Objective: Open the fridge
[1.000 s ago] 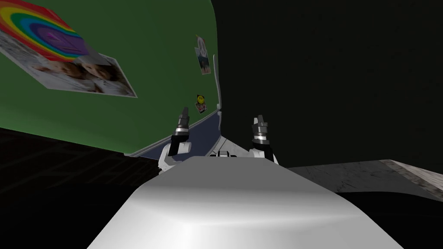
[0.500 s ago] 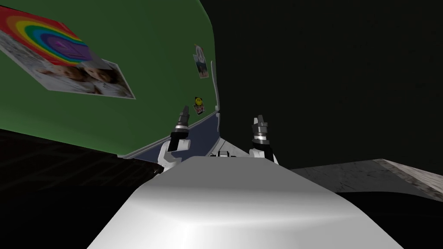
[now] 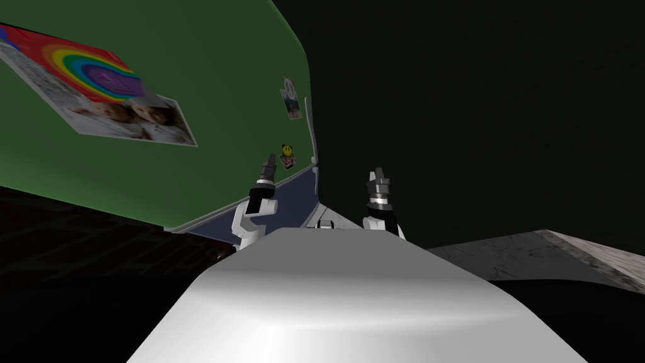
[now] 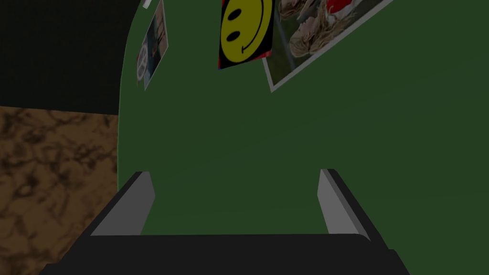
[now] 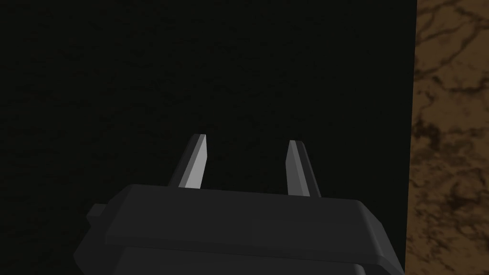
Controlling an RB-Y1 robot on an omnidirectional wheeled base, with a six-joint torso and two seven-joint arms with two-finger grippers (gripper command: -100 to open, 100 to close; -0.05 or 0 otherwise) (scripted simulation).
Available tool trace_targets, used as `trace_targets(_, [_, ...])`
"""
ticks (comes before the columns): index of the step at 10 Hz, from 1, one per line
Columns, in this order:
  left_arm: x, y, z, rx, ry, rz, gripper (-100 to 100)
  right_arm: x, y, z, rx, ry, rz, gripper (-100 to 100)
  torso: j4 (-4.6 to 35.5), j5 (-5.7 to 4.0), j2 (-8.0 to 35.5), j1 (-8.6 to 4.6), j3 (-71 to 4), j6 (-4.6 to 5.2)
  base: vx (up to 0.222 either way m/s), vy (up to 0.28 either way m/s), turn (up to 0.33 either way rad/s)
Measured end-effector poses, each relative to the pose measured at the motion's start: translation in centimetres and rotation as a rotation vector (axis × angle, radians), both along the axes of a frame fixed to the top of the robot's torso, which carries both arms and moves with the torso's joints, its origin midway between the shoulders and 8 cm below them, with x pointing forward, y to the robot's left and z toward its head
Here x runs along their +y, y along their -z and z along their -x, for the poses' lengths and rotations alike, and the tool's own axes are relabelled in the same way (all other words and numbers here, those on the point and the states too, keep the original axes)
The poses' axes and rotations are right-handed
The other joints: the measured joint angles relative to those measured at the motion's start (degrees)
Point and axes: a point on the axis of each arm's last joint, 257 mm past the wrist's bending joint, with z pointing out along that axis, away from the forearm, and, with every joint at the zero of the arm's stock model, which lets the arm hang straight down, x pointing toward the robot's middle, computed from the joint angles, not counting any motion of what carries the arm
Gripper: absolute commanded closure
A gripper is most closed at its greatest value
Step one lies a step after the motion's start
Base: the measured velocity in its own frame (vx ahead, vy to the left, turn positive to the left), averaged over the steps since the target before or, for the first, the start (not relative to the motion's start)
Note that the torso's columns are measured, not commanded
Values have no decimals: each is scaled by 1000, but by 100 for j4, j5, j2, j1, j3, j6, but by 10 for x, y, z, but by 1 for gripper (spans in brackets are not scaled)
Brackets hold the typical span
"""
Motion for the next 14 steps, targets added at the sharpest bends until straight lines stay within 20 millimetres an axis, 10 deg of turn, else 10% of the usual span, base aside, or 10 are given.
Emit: trace_targets(14, [18,-3,-16,93,-89,-7,-100,0,0,0,0,0,0,0,-24,-5,-113,34,-91,49,21,-15,-14])
